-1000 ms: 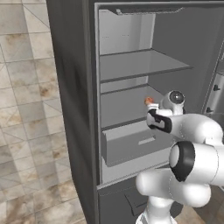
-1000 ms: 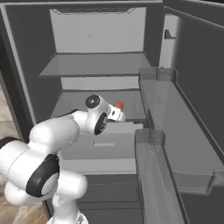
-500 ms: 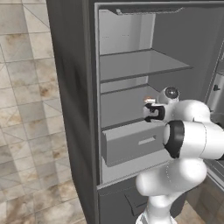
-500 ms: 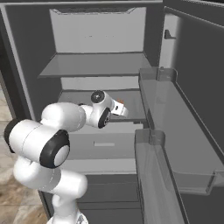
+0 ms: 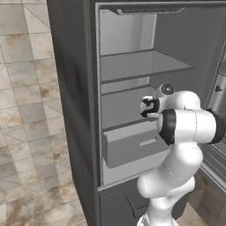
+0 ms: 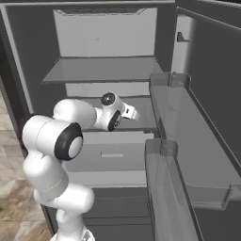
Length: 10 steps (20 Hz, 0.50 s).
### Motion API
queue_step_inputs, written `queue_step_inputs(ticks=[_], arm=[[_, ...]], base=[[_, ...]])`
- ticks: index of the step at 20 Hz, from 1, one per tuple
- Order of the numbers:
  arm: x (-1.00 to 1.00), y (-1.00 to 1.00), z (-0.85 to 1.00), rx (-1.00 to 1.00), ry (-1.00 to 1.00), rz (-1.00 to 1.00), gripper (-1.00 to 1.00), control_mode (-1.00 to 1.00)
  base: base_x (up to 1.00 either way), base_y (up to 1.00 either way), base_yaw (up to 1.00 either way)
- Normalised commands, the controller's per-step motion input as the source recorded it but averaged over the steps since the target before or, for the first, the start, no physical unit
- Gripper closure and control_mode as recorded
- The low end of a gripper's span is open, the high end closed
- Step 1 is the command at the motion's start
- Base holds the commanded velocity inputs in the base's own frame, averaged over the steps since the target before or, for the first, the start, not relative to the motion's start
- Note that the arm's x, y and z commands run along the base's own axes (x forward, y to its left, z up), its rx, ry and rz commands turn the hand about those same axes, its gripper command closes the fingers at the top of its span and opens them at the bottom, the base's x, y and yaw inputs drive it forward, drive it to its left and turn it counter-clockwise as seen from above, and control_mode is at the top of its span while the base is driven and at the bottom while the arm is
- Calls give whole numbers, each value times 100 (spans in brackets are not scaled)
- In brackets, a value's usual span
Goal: Open the fridge, remove the peach, squash, and shrimp, and place them on any counter.
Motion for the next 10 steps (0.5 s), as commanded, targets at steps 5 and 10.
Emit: queue_step_inputs(ticks=[5,10], arm=[[36,-1,-21,0,0,0,-100,-100],[39,0,-35,0,0,0,-100,-100]], base=[[0,0,0],[0,0,0]])
